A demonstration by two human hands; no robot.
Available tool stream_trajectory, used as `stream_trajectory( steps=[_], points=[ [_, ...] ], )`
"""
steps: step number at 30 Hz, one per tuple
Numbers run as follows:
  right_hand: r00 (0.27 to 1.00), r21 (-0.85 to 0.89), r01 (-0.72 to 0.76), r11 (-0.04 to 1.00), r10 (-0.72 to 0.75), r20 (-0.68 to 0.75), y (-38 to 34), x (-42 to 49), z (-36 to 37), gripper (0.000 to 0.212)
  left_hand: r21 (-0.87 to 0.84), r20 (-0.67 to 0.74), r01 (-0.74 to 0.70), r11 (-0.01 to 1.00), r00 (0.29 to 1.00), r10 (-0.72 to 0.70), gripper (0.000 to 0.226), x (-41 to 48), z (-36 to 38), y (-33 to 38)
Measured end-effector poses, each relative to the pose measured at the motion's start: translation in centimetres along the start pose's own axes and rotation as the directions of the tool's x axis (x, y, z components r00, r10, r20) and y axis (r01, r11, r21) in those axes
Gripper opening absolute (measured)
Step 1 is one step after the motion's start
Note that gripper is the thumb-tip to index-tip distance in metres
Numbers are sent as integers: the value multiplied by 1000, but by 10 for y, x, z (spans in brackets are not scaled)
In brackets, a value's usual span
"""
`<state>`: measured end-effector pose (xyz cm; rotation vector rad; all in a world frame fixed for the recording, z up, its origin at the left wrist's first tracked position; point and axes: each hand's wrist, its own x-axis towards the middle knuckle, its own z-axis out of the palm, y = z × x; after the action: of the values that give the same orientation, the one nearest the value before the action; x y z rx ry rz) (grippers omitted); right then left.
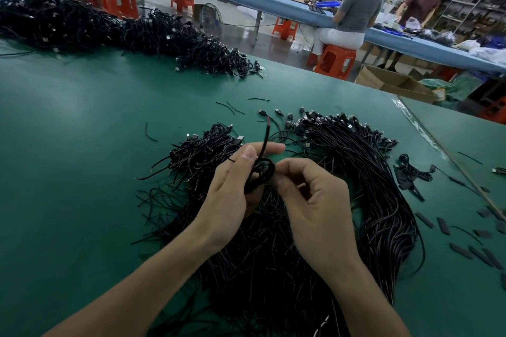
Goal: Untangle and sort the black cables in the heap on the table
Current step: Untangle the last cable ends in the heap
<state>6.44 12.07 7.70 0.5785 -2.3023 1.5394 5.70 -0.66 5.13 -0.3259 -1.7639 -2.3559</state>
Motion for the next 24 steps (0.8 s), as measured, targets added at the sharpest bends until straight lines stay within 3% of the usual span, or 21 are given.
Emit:
stream_trajectory(
  steps=[4, 10, 13, 16, 20, 22, 24],
  points=[
    [1000, -50, 6, 999, -7, -14, -4, 1, 0, 17, 39, -20, -69, 997, 997, 70, 53, -1, -2, -2],
    [995, -76, -96, 993, 98, 28, -5, 3, 1, 11, 65, -75, -104, 992, 991, 109, 50, -4, 1, 0],
    [990, -392, 129, 911, -94, 107, -5, 0, 4, 10, 10, -147, -90, 996, 985, 91, 47, 0, 2, 0],
    [922, -631, 388, 671, -273, 276, -4, -2, 5, 6, -27, -171, 37, 999, 984, -41, 51, 3, 2, -1],
    [795, -656, 607, 448, -346, 499, -3, 2, -2, 6, 116, -136, 285, 951, 953, -269, 60, 4, -6, -7],
    [731, -618, 682, 391, -387, 562, -4, 7, -7, 8, 147, -25, 505, 851, 861, -507, 54, 4, -13, -9],
    [697, -561, 717, 414, -402, 594, -7, 11, -10, 11, 172, 106, 669, 723, 717, -689, 46, 4, -19, -8]
  ],
)
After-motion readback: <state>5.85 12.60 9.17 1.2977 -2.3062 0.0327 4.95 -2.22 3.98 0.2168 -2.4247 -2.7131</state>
